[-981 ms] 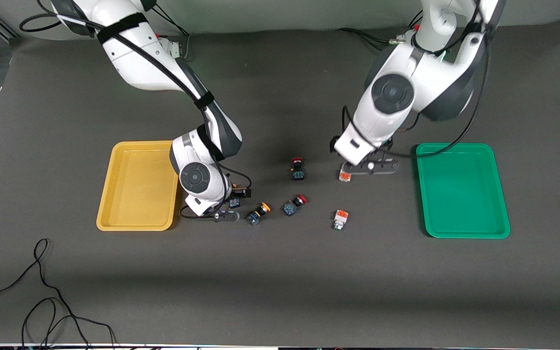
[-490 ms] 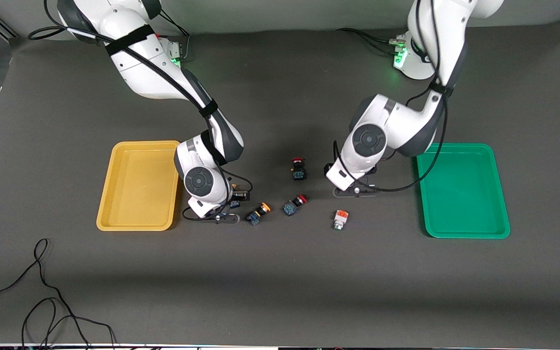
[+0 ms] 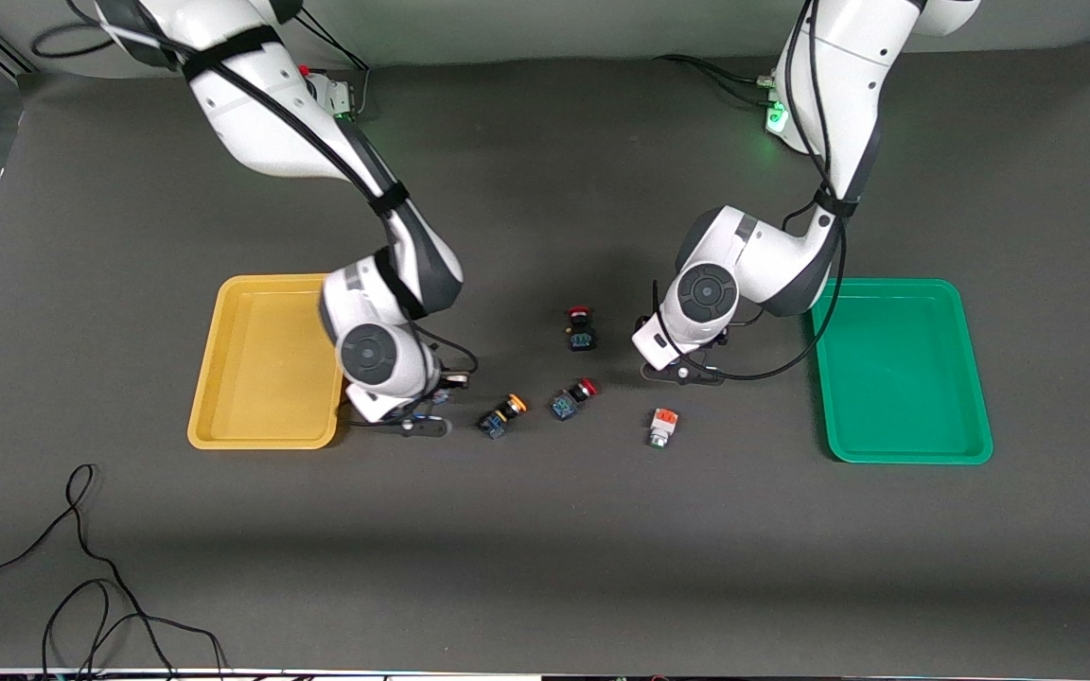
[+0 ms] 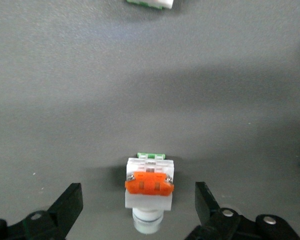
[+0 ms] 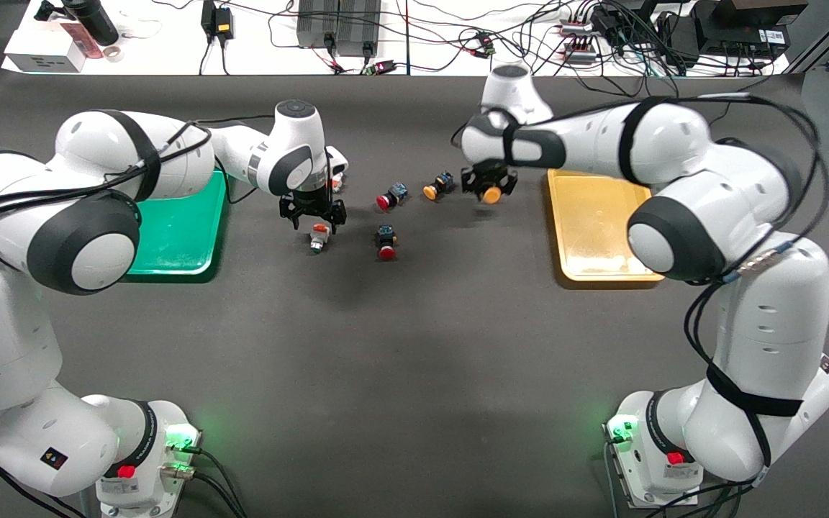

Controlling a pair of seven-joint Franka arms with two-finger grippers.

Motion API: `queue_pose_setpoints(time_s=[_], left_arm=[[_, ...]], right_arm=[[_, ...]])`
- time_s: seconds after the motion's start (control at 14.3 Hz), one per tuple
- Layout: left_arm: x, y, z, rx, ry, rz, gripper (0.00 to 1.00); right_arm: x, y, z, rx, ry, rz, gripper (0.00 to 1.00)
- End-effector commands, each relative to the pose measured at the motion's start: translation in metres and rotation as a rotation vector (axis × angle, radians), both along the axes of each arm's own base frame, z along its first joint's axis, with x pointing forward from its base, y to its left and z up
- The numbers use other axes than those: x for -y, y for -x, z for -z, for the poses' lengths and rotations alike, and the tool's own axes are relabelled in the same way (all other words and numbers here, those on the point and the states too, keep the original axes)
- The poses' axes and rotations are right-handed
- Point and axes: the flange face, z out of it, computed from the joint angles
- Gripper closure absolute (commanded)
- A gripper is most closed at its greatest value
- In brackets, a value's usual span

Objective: Place green and yellow buttons in trays
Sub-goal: 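Close the right gripper on the black button while the left gripper grasps the white one, then carry the black button to the yellow tray while the left gripper carries the white one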

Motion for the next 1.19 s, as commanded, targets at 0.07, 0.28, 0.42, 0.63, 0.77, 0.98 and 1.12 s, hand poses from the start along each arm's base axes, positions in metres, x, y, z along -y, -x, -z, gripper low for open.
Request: queue_pose_setpoints(time_s=[0.07, 0.28, 0.42, 0.63, 0.77, 0.98, 1.12], left_arm=[[0.002, 0.004, 0.009, 0.005, 0.008, 0.02, 0.16], [0.002, 0.0, 0.001, 0.007, 0.01, -0.001, 0.89], [0.005, 0.001, -0.004, -0.004, 0.024, -0.041, 0.94], [0.004, -0.008, -0.061, -0.028, 0.02, -0.071, 0.94], [-0.019, -0.024, -0.134, -0.043, 0.035, -0.122, 0.94], [-0.093, -0.04, -0.2, -0.066, 0.067, -0.244, 0.94], [-0.167, -0.056, -0.208, -0.077, 0.016, -0.322, 0.94]], right_arm=[[0.082, 0.0, -0.128, -0.049, -0.037, -0.068, 1.0], [0.18, 0.005, -0.171, -0.089, -0.074, -0.108, 1.0], [0.248, 0.015, -0.158, -0.113, -0.111, -0.129, 1.0], [0.333, 0.036, -0.099, -0.097, -0.137, -0.158, 1.0], [0.358, 0.051, -0.05, -0.049, -0.1, -0.156, 1.0], [0.36, 0.056, -0.004, -0.035, -0.084, -0.114, 1.0], [0.356, 0.055, 0.025, -0.028, -0.112, -0.108, 0.7]])
